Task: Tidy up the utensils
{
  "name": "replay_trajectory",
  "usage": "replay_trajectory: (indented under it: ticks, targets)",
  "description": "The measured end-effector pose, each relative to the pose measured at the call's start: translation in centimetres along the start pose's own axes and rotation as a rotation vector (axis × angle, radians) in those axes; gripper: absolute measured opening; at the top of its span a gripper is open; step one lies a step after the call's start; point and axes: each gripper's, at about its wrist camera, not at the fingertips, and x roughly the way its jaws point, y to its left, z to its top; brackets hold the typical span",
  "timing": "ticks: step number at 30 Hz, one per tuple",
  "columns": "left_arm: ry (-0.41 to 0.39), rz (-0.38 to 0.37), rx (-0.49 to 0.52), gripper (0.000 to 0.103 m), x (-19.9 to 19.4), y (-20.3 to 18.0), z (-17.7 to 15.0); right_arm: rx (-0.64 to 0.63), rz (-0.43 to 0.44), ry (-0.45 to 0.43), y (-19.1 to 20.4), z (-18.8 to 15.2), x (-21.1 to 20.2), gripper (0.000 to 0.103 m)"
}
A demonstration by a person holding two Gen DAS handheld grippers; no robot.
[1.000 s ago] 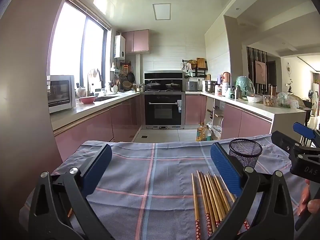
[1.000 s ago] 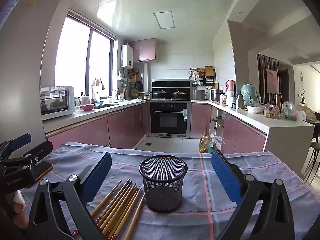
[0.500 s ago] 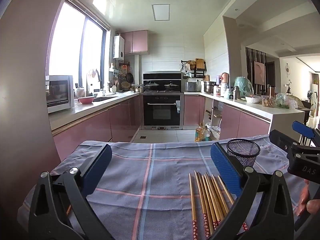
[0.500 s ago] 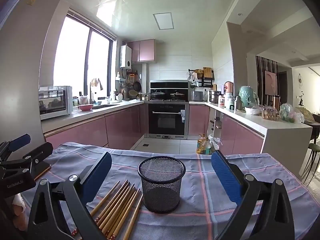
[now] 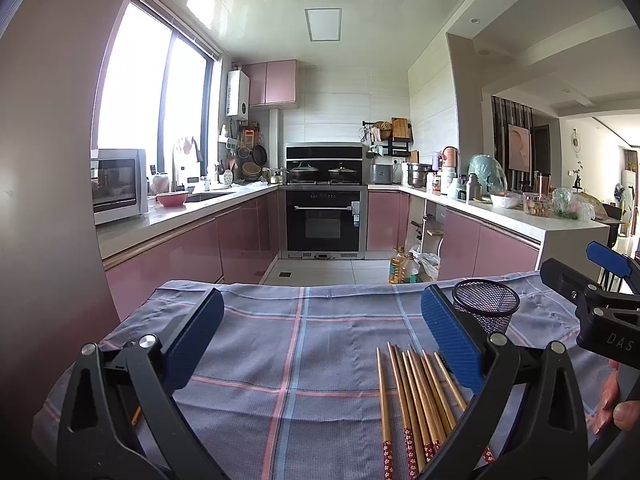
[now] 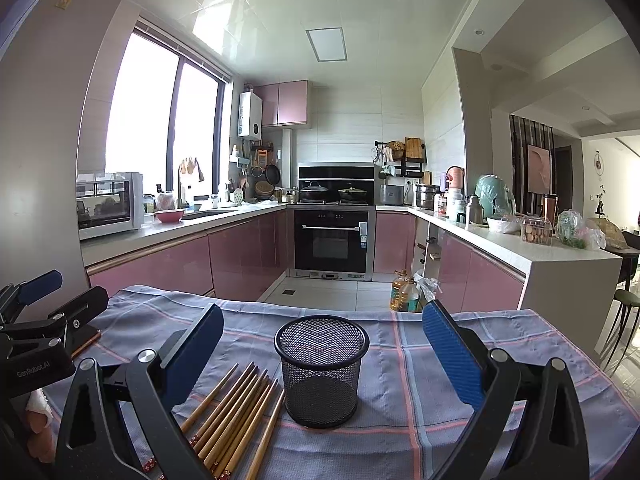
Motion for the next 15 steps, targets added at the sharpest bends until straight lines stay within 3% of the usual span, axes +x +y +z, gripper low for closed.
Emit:
replay_trajectory:
  ticks: [15]
  targets:
    - [-0.002,-0.002,-0.001,0.097,0.21,-0.07,-0.14,0.002,-0.002,-0.004,-0.02,-0.01,-0.17,0.096]
